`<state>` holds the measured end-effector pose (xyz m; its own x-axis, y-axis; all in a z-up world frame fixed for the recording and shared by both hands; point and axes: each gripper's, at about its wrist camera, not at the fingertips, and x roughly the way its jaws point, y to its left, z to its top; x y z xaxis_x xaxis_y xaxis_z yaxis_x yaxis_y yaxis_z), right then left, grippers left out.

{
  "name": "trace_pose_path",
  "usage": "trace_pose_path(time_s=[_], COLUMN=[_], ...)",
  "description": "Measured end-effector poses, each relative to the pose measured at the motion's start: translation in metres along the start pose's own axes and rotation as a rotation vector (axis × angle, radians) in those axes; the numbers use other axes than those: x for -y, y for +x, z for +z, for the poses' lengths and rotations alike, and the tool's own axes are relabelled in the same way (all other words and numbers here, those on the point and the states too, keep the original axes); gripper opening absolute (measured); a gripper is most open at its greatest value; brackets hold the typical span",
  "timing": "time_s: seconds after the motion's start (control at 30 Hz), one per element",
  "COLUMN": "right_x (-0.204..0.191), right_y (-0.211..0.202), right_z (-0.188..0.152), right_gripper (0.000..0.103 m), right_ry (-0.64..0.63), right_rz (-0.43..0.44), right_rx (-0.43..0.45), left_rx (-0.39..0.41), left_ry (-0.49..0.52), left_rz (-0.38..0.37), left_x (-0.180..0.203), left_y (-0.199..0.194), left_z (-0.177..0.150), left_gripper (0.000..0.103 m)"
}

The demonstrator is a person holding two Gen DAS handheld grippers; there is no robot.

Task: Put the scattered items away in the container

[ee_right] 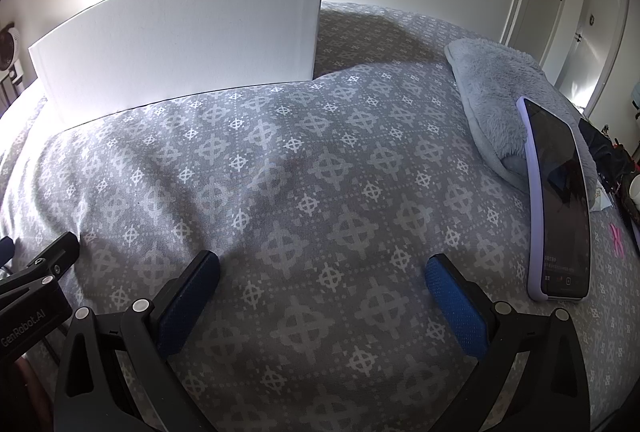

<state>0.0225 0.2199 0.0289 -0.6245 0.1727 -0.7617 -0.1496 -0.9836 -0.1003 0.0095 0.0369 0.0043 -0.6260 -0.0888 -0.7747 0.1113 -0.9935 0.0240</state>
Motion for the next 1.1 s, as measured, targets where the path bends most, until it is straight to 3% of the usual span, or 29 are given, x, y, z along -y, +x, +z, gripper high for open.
trace_pose_path(time_s=[1.1], right_x=[0.0002], right_y=[0.0004], right_z=[0.0006], right_gripper=[0.103], right_ry=[0.000], right_rz=[0.000], right_rx=[0.001], left_rx=[0.001], left_ry=[0.000], left_rz=[0.000], left_x=[0.0003], left_y=[0.0009], left_z=[-0.0009], left_gripper=[0.103])
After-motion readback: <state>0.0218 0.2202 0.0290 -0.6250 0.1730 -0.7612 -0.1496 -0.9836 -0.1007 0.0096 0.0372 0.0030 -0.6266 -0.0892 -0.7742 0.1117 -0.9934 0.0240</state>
